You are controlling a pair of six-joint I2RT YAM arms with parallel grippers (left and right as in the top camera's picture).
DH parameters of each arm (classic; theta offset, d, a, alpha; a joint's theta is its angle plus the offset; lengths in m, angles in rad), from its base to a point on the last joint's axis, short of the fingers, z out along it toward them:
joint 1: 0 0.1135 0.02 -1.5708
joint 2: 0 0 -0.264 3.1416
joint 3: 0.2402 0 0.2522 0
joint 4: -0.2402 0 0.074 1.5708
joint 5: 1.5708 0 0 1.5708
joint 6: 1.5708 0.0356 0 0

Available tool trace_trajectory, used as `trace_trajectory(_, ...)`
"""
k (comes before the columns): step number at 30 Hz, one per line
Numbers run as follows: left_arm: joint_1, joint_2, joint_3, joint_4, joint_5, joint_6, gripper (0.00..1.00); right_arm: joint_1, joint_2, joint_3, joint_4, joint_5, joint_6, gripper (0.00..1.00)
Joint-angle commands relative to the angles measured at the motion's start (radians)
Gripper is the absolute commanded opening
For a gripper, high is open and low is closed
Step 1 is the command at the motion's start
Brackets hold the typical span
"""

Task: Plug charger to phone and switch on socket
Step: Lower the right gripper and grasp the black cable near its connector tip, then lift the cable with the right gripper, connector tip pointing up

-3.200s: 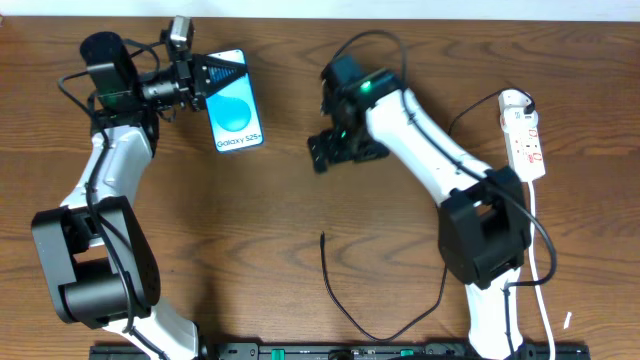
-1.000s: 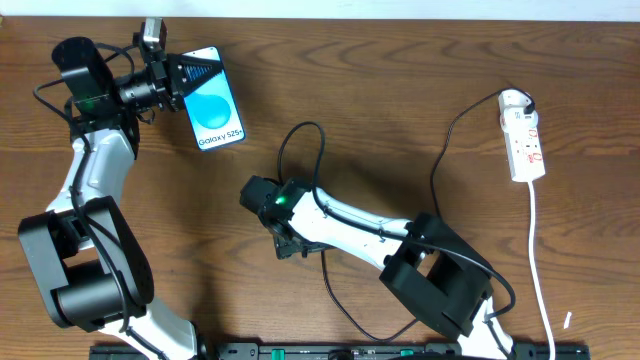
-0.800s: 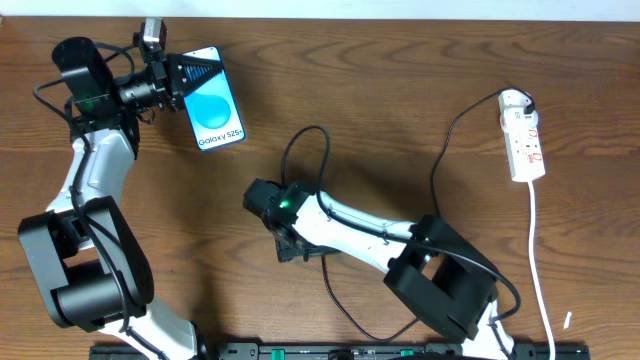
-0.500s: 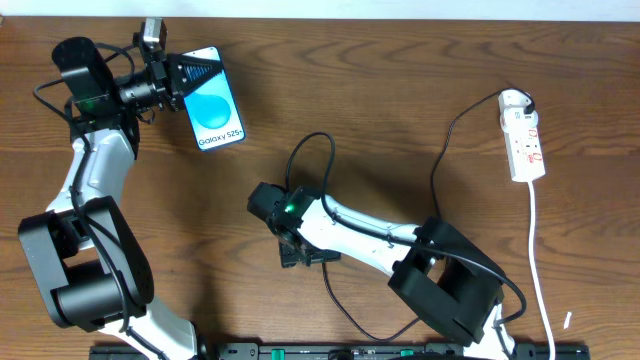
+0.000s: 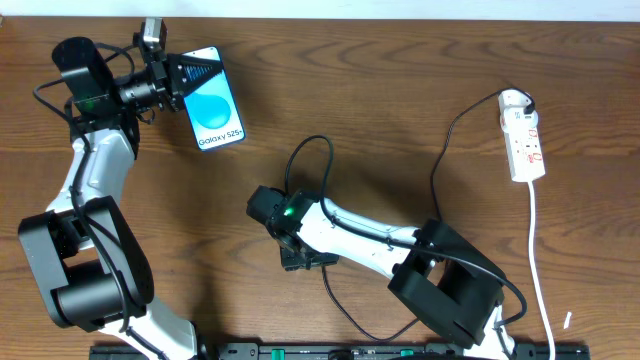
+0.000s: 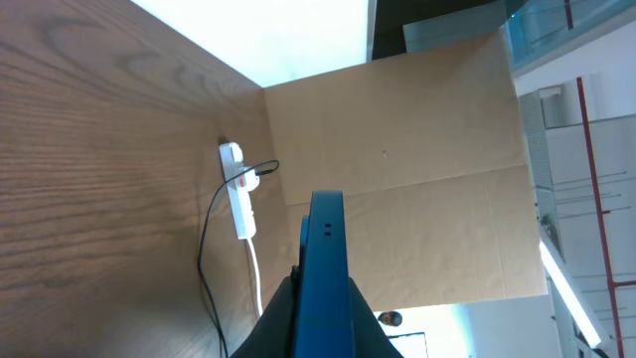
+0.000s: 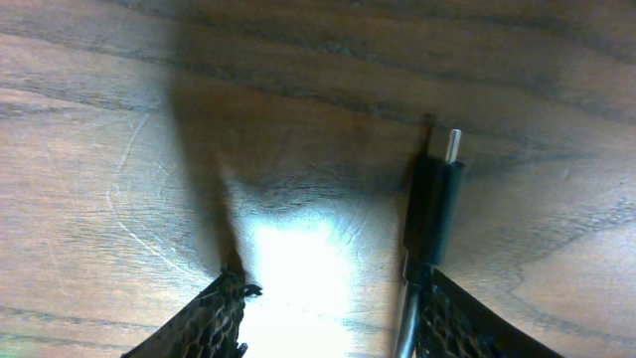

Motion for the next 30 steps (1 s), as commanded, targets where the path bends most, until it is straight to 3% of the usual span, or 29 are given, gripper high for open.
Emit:
trace_trajectory(1, 0.003, -0.021, 0.008, 0.008, 0.027, 0.006, 0.07, -0.015, 0.082, -0.06, 0.01, 0.011, 0.019, 0.53)
trace_trajectory(9, 0.003, -0.021, 0.008, 0.008, 0.027, 0.006, 0.07, -0.035, 0.082, -0.06, 0.028, 0.046, 0.044, 0.53)
trace_trajectory(12, 0.003, -0.021, 0.008, 0.008, 0.027, 0.006, 0.08, -0.035, 0.082, -0.06, 0.032, 0.063, 0.051, 0.49)
trace_trajectory(21, 0.003, -0.021, 0.008, 0.008, 0.027, 0.006, 0.08, -0.039, 0.082, -0.06, 0.051, 0.081, 0.054, 0.29)
trace_trajectory(26, 0.005, -0.021, 0.008, 0.008, 0.027, 0.006, 0.07, -0.053, 0.082, -0.06, 0.051, 0.086, 0.054, 0.01)
trace_trajectory(30, 0.011, -0.021, 0.008, 0.008, 0.027, 0.006, 0.07, -0.064, 0.082, -0.06, 0.051, 0.09, 0.054, 0.01)
